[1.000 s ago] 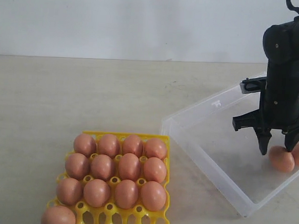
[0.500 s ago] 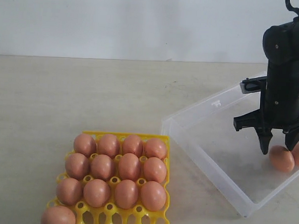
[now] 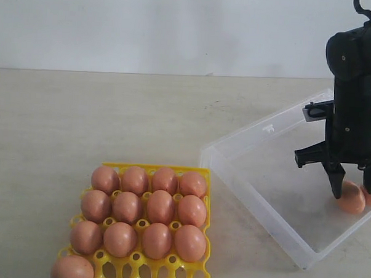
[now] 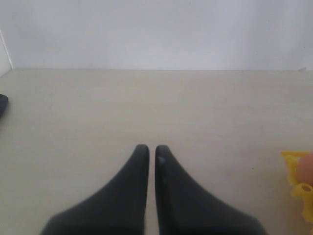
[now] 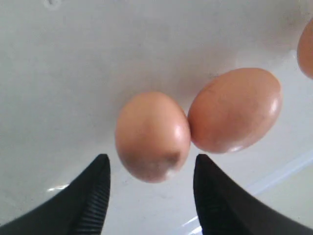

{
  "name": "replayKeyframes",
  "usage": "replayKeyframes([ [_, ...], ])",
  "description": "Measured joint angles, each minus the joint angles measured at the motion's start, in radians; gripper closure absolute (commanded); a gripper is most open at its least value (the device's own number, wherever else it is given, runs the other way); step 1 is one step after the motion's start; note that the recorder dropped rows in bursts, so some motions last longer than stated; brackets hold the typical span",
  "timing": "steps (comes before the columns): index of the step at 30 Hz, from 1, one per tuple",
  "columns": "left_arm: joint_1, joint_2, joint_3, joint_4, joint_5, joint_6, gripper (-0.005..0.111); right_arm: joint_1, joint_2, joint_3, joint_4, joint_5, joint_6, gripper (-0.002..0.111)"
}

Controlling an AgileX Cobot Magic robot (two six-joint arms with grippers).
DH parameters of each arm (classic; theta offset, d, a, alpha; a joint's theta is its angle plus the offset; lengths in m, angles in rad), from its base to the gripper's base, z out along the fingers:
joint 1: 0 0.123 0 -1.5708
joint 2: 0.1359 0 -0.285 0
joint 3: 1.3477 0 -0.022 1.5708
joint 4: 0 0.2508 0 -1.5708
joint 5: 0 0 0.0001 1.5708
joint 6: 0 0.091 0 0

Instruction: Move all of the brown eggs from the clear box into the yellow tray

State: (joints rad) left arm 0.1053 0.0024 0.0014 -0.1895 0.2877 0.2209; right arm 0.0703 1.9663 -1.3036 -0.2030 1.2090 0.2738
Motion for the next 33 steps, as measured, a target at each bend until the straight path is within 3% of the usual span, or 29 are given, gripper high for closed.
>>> replayKeyframes([
  [9, 0.0, 0.0, 0.0, 0.0, 0.0, 0.0, 0.103, 0.0, 0.0, 0.003, -0.008, -0.058, 0.001, 0.064],
  [21, 0.0, 0.0, 0.0, 0.0, 0.0, 0.0, 0.103, 0.0, -0.002, 0.169, 0.002, -0.224, 0.015, 0.064],
  [23, 0.0, 0.0, 0.0, 0.0, 0.0, 0.0, 0.103, 0.0, -0.006, 0.179, 0.002, -0.239, 0.019, 0.071],
  [28, 0.0, 0.0, 0.0, 0.0, 0.0, 0.0, 0.103, 0.0, -0.011, 0.186, 0.002, -0.246, 0.019, 0.108],
  [33, 0.0, 0.0, 0.0, 0.0, 0.0, 0.0, 0.103, 0.0, -0.013, 0.186, 0.002, -0.251, 0.017, 0.108],
])
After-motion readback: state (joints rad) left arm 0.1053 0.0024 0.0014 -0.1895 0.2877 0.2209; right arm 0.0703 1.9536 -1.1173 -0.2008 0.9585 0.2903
